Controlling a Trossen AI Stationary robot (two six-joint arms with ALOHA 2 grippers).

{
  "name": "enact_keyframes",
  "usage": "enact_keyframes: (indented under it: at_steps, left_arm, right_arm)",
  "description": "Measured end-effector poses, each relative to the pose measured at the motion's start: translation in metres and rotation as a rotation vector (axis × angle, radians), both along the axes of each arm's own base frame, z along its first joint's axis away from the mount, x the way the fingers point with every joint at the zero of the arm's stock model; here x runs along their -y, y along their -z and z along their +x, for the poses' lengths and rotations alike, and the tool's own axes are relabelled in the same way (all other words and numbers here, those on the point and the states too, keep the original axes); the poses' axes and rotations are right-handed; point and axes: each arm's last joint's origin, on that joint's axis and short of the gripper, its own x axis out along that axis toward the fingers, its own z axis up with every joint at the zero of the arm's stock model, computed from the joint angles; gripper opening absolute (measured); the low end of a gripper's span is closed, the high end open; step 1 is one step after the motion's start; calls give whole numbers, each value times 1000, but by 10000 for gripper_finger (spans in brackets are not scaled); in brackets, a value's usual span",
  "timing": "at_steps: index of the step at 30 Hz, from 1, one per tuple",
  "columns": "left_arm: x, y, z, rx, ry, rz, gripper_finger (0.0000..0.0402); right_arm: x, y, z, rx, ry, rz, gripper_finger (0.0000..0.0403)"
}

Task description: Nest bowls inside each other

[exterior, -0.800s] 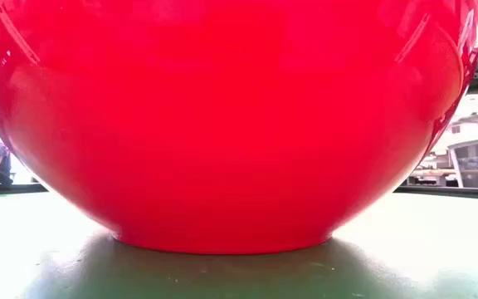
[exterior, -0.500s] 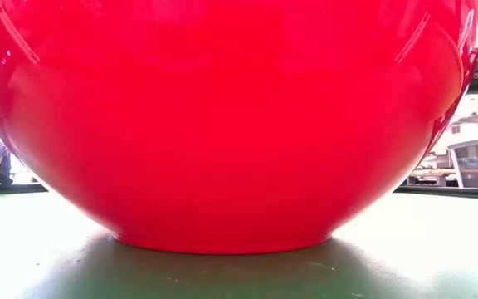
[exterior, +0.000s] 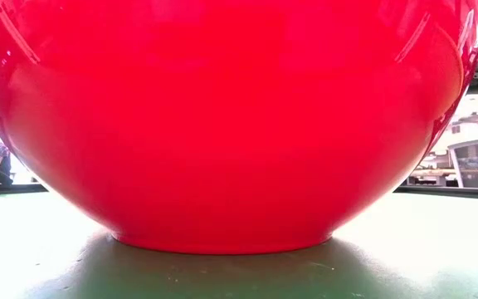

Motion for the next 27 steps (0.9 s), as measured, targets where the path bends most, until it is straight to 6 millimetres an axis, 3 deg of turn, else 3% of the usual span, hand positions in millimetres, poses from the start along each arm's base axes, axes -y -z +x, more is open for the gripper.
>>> enact_keyframes:
  at_steps: [27]
  left_arm:
    - [0,-2,0,11,-2,34,141]
  right_arm:
    - [0,0,0,-1,1,0,161]
